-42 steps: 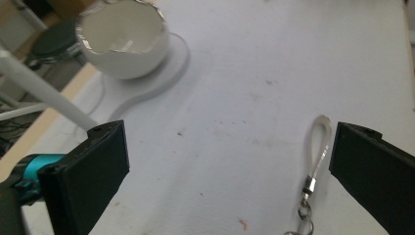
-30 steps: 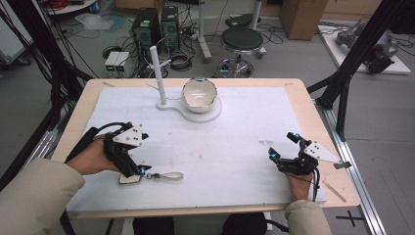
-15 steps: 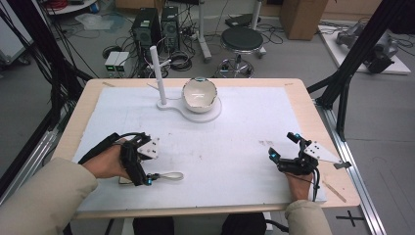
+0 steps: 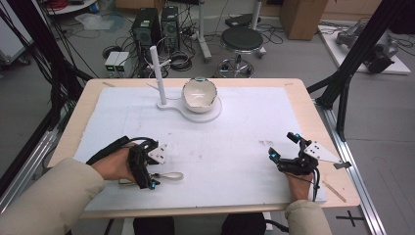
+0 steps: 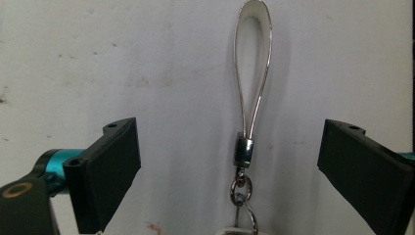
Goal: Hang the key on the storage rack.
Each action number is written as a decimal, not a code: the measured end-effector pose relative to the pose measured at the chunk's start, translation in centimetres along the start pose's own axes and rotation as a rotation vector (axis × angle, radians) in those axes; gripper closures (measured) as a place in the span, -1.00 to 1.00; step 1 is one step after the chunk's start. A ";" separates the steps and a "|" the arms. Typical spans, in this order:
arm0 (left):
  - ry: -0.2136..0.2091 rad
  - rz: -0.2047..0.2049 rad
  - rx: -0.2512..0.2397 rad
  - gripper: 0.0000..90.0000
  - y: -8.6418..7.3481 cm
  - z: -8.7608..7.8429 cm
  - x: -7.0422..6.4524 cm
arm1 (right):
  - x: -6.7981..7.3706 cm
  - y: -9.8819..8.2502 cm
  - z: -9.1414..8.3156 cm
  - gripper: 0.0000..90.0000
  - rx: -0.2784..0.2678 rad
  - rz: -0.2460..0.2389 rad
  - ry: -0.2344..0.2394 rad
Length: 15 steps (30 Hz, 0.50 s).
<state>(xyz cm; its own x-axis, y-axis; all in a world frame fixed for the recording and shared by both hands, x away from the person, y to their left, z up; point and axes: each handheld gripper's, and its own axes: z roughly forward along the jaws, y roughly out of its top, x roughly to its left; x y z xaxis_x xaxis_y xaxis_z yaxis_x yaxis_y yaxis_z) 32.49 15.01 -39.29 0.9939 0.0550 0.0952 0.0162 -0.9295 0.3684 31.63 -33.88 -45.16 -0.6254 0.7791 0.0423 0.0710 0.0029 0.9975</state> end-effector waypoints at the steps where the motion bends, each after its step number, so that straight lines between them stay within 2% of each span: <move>1: -0.008 -0.015 -0.002 -0.79 0.1 0.2 0.0 | -0.1 0.0 0.0 -0.97 -0.005 -0.003 -0.001; 5: -0.021 0.001 0.023 -0.73 0.2 0.5 0.2 | 0.0 0.0 0.0 -0.97 -0.003 -0.005 -0.001; 6: -0.023 -0.013 0.015 -0.71 0.2 0.7 0.1 | 0.0 0.0 0.0 -0.97 -0.001 -0.002 0.000; 8: -0.030 -0.005 0.030 -0.64 0.2 0.7 0.3 | 0.0 0.0 0.0 -0.97 -0.002 -0.002 -0.001; 9: -0.028 -0.023 0.021 -0.62 0.1 0.8 0.2 | 0.0 0.0 0.0 -0.97 -0.002 -0.002 -0.002; 12: -0.037 -0.013 0.030 -0.42 0.1 0.6 0.4 | 0.0 0.0 0.0 -0.97 0.000 0.001 0.000; 15: -0.039 -0.011 0.032 -0.35 0.1 0.6 0.4 | 0.0 0.0 0.0 -0.97 -0.001 -0.003 -0.001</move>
<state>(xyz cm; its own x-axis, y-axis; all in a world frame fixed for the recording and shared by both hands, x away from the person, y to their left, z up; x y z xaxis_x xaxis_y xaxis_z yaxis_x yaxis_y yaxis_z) 32.96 14.74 -39.75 0.9972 0.0514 0.0549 0.0298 -0.9401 0.3395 31.65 -33.89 -45.16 -0.6246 0.7800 0.0390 0.0678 0.0045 0.9977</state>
